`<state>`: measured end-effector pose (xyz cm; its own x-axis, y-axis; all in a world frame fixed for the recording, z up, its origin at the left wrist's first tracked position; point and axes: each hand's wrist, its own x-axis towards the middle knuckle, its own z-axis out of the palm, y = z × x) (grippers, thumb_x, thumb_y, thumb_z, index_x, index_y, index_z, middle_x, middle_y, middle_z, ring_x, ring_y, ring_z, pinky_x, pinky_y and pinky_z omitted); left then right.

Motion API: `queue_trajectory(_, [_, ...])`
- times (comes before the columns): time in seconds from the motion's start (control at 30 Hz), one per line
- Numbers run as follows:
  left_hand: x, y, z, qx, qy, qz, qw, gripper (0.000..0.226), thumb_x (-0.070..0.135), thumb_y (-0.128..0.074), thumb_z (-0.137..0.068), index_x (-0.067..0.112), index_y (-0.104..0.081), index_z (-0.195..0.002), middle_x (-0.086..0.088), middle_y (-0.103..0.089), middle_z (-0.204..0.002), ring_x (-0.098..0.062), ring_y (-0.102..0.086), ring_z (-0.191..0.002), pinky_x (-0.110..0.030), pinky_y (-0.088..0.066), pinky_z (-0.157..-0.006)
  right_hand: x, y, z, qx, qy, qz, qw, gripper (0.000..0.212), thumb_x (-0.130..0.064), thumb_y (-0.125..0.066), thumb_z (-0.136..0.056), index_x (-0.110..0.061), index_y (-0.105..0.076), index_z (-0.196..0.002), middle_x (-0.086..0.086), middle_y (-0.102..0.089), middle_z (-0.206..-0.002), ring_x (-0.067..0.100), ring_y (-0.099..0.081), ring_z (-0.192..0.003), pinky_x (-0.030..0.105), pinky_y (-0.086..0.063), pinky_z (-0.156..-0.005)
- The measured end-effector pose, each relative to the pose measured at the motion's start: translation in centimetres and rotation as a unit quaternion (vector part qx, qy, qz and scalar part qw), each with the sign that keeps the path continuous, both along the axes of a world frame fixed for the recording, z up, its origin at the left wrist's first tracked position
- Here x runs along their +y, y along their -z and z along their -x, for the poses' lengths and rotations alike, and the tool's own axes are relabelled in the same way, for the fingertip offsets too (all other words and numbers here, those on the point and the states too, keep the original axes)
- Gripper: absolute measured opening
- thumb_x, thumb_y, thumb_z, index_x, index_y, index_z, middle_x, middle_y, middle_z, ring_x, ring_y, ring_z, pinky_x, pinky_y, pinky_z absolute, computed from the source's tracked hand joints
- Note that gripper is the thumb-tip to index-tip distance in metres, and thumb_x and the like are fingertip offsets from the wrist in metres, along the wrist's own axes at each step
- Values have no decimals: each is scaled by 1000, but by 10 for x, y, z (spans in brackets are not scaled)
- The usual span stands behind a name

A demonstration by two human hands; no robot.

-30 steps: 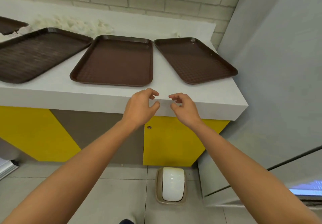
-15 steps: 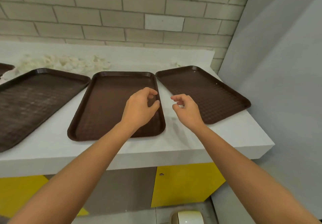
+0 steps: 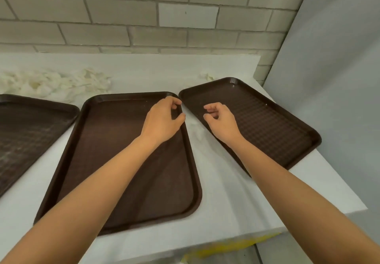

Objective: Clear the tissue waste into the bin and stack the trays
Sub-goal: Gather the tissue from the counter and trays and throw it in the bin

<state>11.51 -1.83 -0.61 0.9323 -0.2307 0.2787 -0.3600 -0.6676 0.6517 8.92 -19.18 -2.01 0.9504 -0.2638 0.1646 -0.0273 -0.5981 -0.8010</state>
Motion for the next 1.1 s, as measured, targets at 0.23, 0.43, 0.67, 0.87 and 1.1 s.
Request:
queue_trajectory(0.23, [-16,2,-86,5,-3,-15,1000,37,31,-61,-87,21,-53,-121,0,-60,-114,-15,-57,-100,-28,-47,-83,-24,-5,-99,2,-10,23,1000,28,-20,-56,-91,-14,-57,-118,5,-53,-118,11,-53,-97,18,-39,-84])
queue_trajectory(0.43, [-34,13,-146,38,5,-50,998,44,34,-60,-88,23,-46,-128,-3,-51,-128,-21,-55,-109,-33,-47,-93,-53,1,-165,18,25,28,999,29,-22,-54,-91,-15,-52,-120,10,-52,-121,16,-53,-101,25,-43,-92])
queue_trajectory(0.67, [-65,29,-210,76,25,-140,987,55,42,-56,-88,29,-36,-137,-11,-38,-137,-30,-41,-123,-38,-40,-99,-79,7,-238,76,64,79,992,34,-27,-47,-95,-22,-46,-128,14,-44,-131,26,-50,-115,27,-39,-89])
queue_trajectory(0.87, [-89,46,-242,122,16,-190,974,52,59,-40,-90,41,-31,-138,-9,-29,-142,-31,-29,-131,-42,-38,-99,-83,28,-271,140,51,225,963,39,-38,-40,-96,-30,-40,-134,15,-43,-130,34,-45,-118,44,-40,-97])
queue_trajectory(1.1, [-107,52,-261,125,28,-199,972,38,50,-42,-94,35,-47,-128,-9,-34,-131,-30,-36,-120,-37,-41,-91,-86,39,-287,168,64,338,924,32,-37,-38,-97,-29,-50,-126,8,-45,-127,28,-45,-116,47,-30,-98])
